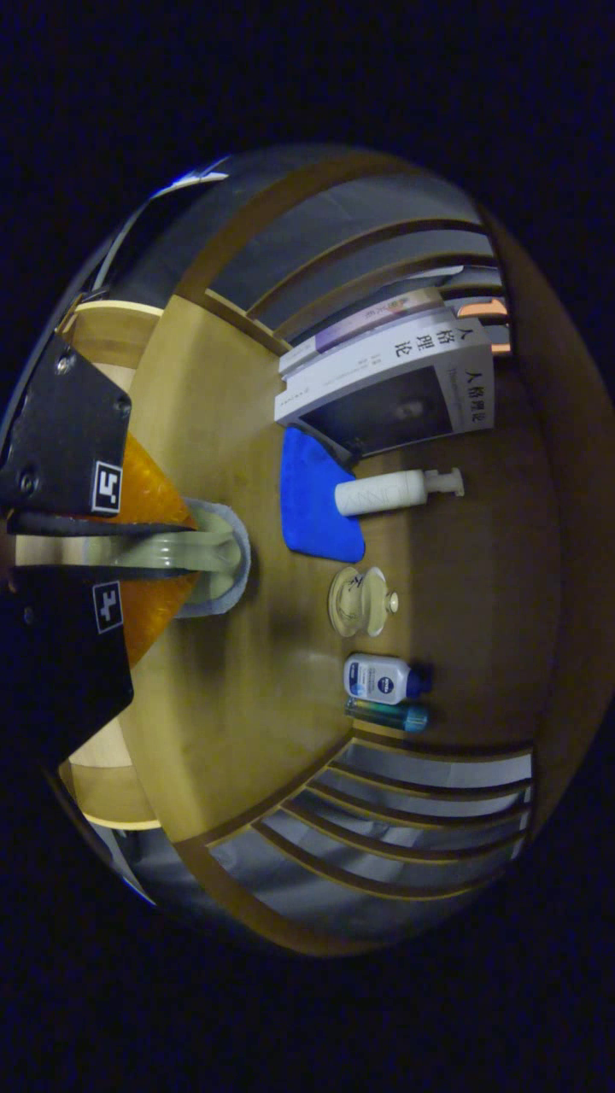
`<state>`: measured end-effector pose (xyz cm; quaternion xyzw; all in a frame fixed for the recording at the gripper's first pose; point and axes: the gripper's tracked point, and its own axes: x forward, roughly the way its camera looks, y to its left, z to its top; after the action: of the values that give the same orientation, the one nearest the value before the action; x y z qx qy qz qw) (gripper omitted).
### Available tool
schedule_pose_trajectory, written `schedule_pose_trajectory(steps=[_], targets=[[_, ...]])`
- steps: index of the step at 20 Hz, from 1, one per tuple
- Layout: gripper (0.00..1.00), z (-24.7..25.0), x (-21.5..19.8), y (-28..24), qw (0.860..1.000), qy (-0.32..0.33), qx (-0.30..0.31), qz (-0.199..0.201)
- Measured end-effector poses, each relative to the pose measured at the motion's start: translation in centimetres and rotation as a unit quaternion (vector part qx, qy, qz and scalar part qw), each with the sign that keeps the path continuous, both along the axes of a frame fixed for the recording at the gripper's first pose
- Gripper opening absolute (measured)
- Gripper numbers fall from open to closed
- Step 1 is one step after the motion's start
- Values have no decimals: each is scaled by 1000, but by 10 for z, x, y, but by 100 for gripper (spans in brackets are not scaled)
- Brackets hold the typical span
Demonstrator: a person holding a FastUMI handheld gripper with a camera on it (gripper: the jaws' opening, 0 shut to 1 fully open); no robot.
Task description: Pull open the drawer, take out the items inside it, and place them on the countertop above the cabinet.
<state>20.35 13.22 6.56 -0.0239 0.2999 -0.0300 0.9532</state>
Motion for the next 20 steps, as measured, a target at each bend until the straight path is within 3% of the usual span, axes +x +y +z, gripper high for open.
schedule_pose_trajectory(steps=[7, 10, 13, 20], targets=[[19, -4, 13, -2, 1000, -18, 17, 6], [37, -8, 15, 2, 999, -23, -6, 34], [77, -8, 12, 10, 997, -34, -44, 50], [77, 24, -4, 20, 987, -131, -79, 53]])
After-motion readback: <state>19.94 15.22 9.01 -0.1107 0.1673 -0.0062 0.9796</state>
